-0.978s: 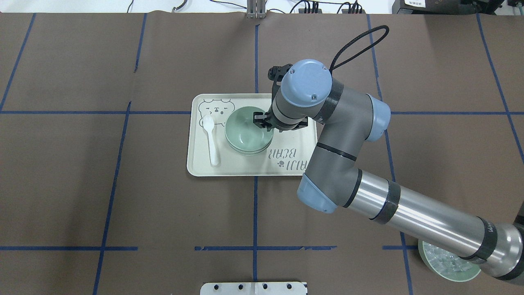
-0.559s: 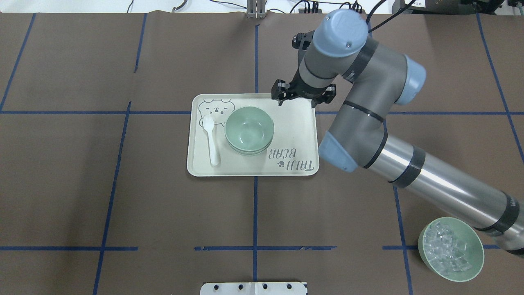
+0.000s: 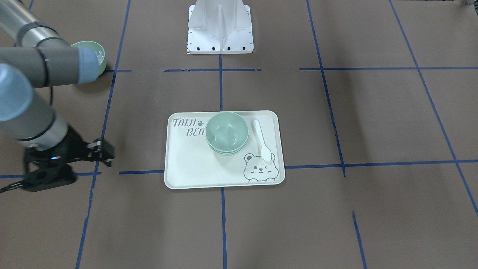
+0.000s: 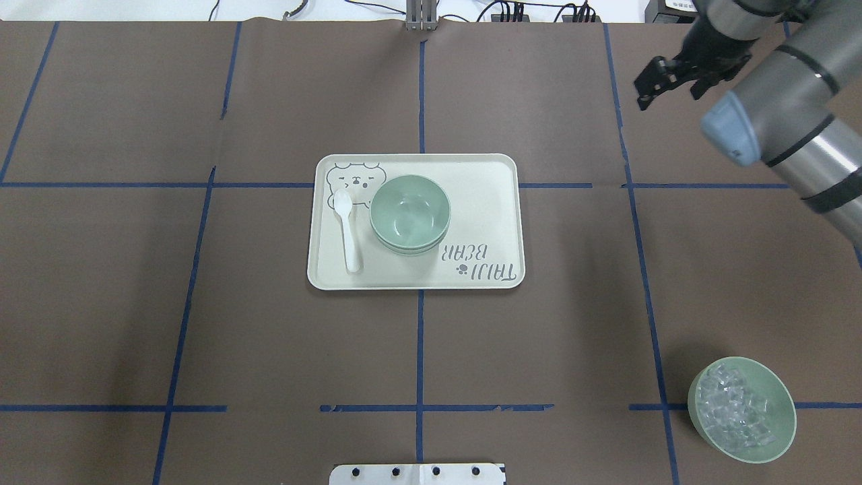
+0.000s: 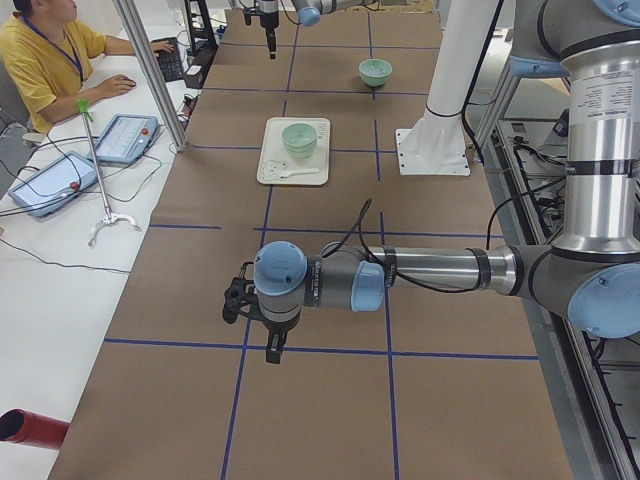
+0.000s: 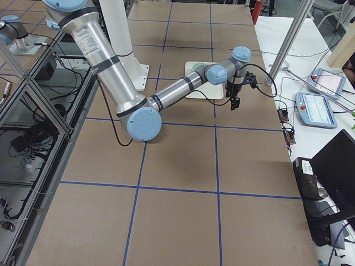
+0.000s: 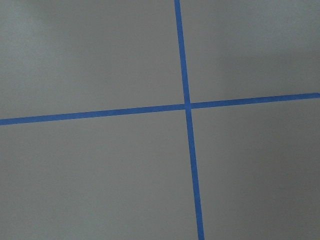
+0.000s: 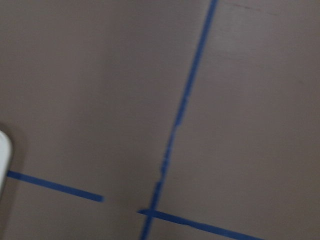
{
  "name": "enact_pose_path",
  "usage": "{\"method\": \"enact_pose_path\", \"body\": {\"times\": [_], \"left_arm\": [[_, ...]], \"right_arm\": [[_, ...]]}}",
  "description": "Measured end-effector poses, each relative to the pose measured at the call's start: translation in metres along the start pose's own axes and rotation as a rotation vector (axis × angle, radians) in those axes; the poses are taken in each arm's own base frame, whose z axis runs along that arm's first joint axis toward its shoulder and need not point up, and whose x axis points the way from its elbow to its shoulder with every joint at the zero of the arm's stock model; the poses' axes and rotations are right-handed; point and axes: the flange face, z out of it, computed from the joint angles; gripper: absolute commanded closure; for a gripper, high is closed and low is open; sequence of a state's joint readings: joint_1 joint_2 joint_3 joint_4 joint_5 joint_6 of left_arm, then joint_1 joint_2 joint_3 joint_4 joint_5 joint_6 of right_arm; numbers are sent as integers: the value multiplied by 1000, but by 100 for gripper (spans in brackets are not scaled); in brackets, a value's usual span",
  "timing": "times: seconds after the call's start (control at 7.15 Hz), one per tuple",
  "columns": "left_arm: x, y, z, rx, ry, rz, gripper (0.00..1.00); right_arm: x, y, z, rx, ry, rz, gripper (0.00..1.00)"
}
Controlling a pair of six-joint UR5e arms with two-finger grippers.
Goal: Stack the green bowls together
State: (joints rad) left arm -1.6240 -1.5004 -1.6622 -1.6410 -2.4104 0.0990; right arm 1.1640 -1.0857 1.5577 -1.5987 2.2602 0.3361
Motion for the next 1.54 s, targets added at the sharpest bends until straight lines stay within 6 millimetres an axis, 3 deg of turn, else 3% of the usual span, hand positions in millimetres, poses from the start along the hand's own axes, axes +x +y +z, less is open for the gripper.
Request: {"method": "enact_pose_path", "body": {"times": [0.14,0.28,0.42,0.56,0.7,0.98,1.54], "left_arm": [[10,-4,7,-14,4,20,0],[19,-7,11,-22,6,40,0],[26,-10,10,-19,6,55,0],[31,-12,8,-15,7,65,0],[33,-13,6,-12,6,71,0],[34,-14,6,-11,4,77,0],[34,-14,5,-9,3,78,0]], "right_arm": [[81,34,-9,-10,0,-27,0],[150,80,-12,-22,8,-25,0],[206,132,-15,-31,19,18,0],[246,180,-16,-42,30,81,0],[273,214,-15,-50,37,135,0],[300,250,-13,-61,33,201,0],[310,262,-23,-5,30,188,0]]}}
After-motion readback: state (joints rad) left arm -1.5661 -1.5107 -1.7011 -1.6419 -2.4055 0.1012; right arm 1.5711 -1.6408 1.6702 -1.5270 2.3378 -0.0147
